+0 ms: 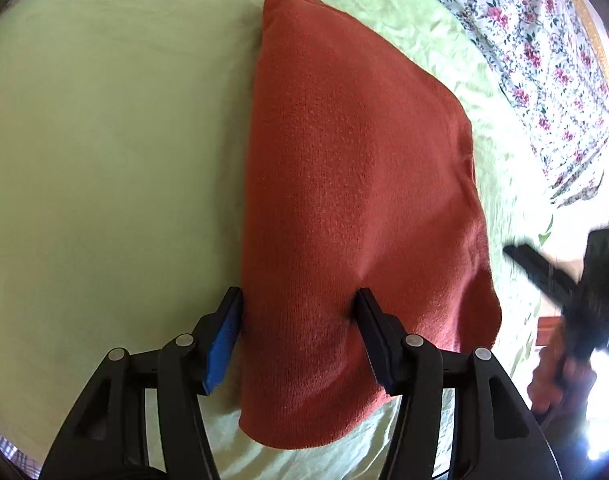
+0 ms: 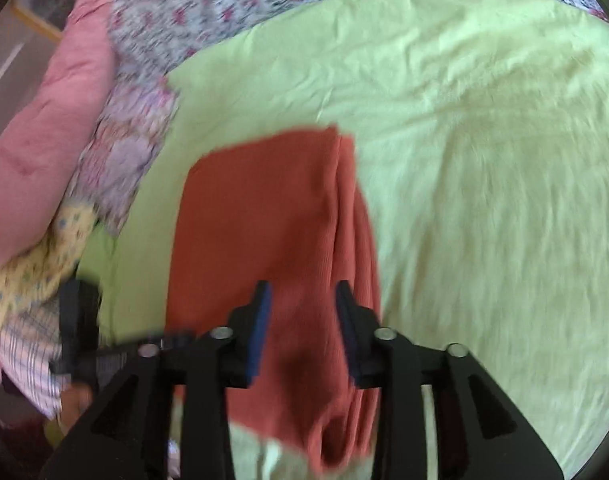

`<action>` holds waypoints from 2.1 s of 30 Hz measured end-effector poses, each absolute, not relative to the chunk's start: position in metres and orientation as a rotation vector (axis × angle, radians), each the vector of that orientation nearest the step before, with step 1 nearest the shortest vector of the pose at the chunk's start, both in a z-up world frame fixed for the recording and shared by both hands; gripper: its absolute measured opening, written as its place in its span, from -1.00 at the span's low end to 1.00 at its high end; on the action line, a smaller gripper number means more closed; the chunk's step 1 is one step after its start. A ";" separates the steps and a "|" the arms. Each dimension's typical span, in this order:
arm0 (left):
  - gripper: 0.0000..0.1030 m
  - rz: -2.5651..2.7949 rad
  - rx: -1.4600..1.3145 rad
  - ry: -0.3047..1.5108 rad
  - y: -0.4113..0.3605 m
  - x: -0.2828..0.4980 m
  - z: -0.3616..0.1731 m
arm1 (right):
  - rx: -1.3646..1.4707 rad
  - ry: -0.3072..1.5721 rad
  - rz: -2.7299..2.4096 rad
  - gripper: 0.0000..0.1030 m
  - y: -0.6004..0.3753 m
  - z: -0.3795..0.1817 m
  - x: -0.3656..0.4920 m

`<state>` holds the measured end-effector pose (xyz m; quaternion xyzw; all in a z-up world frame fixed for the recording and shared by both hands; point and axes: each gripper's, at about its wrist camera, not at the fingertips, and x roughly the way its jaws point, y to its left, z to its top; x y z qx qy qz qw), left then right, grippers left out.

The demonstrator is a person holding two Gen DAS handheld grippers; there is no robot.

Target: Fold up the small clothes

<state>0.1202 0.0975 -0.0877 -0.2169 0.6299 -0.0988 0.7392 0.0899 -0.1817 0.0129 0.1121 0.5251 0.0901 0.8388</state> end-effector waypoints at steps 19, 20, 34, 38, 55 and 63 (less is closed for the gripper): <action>-0.08 -0.241 -0.360 1.430 0.077 0.068 -0.097 | 0.101 1.254 0.117 -0.92 -0.205 -0.035 0.041; -0.08 -0.242 -0.360 1.429 0.077 0.067 -0.097 | 0.096 1.260 0.106 -0.92 -0.205 -0.042 0.041; 0.24 -0.279 -0.496 1.327 0.130 0.163 -0.072 | 0.209 1.102 0.112 -0.67 -0.200 0.020 0.041; 0.35 -0.274 -0.610 1.315 0.150 0.225 -0.084 | 0.221 1.111 0.199 -0.67 -0.177 0.007 0.061; -0.48 -0.169 -0.297 1.140 0.119 0.325 -0.070 | 0.243 1.074 0.199 -0.67 -0.188 -0.010 0.115; -0.37 -0.215 -0.329 1.071 0.121 0.234 -0.023 | 0.263 1.023 0.222 -0.67 -0.179 0.001 0.137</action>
